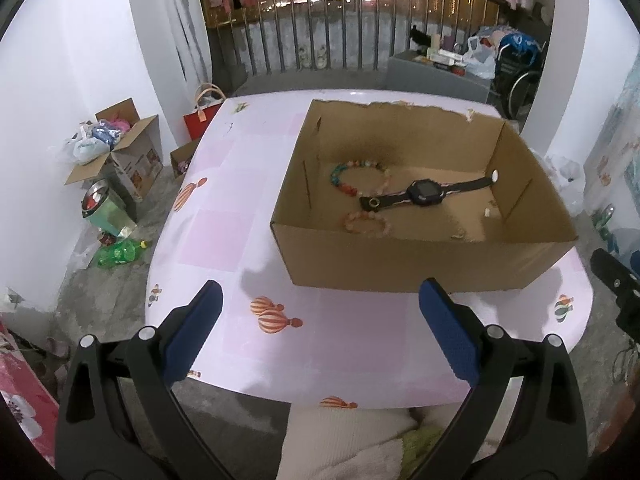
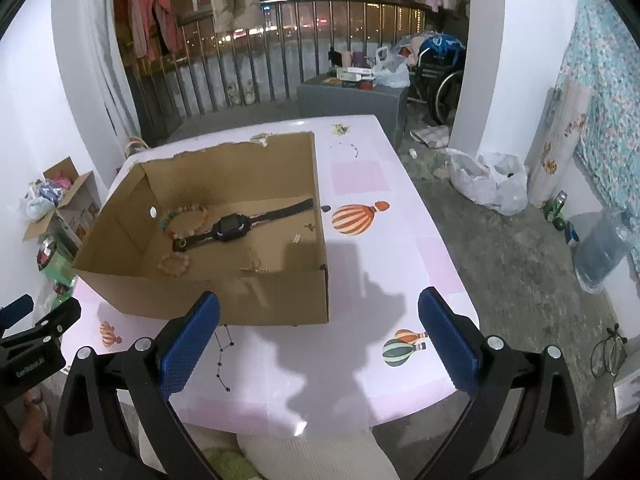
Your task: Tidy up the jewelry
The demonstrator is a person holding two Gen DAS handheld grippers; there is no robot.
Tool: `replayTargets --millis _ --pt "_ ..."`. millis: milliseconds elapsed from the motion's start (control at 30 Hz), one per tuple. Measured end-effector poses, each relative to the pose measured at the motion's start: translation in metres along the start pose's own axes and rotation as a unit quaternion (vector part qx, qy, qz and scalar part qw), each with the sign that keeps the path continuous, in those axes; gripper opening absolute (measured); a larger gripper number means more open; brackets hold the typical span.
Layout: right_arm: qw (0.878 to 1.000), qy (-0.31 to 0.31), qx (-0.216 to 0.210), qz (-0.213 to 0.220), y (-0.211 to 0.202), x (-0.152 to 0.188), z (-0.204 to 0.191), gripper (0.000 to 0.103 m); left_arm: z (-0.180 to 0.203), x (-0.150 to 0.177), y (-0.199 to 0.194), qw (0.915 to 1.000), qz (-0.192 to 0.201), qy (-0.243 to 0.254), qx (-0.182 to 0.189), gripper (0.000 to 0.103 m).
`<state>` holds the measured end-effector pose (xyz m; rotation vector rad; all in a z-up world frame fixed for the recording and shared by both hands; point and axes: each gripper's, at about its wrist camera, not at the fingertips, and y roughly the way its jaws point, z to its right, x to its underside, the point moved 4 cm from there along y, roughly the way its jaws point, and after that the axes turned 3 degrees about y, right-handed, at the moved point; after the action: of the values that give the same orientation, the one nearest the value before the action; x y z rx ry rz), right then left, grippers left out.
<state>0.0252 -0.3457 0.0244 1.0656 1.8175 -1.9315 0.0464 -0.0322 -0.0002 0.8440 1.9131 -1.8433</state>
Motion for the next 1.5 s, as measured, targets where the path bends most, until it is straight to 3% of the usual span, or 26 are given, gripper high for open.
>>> replayTargets --millis 933,1500 --pt "1.000 -0.012 0.008 -0.016 0.006 0.003 -0.001 0.097 -0.010 0.000 0.007 0.9998 -0.013 -0.013 -0.001 0.095" --pt "0.999 -0.007 0.034 -0.026 0.015 0.002 0.008 0.097 -0.023 0.001 0.016 0.9992 -0.023 -0.025 -0.023 0.095"
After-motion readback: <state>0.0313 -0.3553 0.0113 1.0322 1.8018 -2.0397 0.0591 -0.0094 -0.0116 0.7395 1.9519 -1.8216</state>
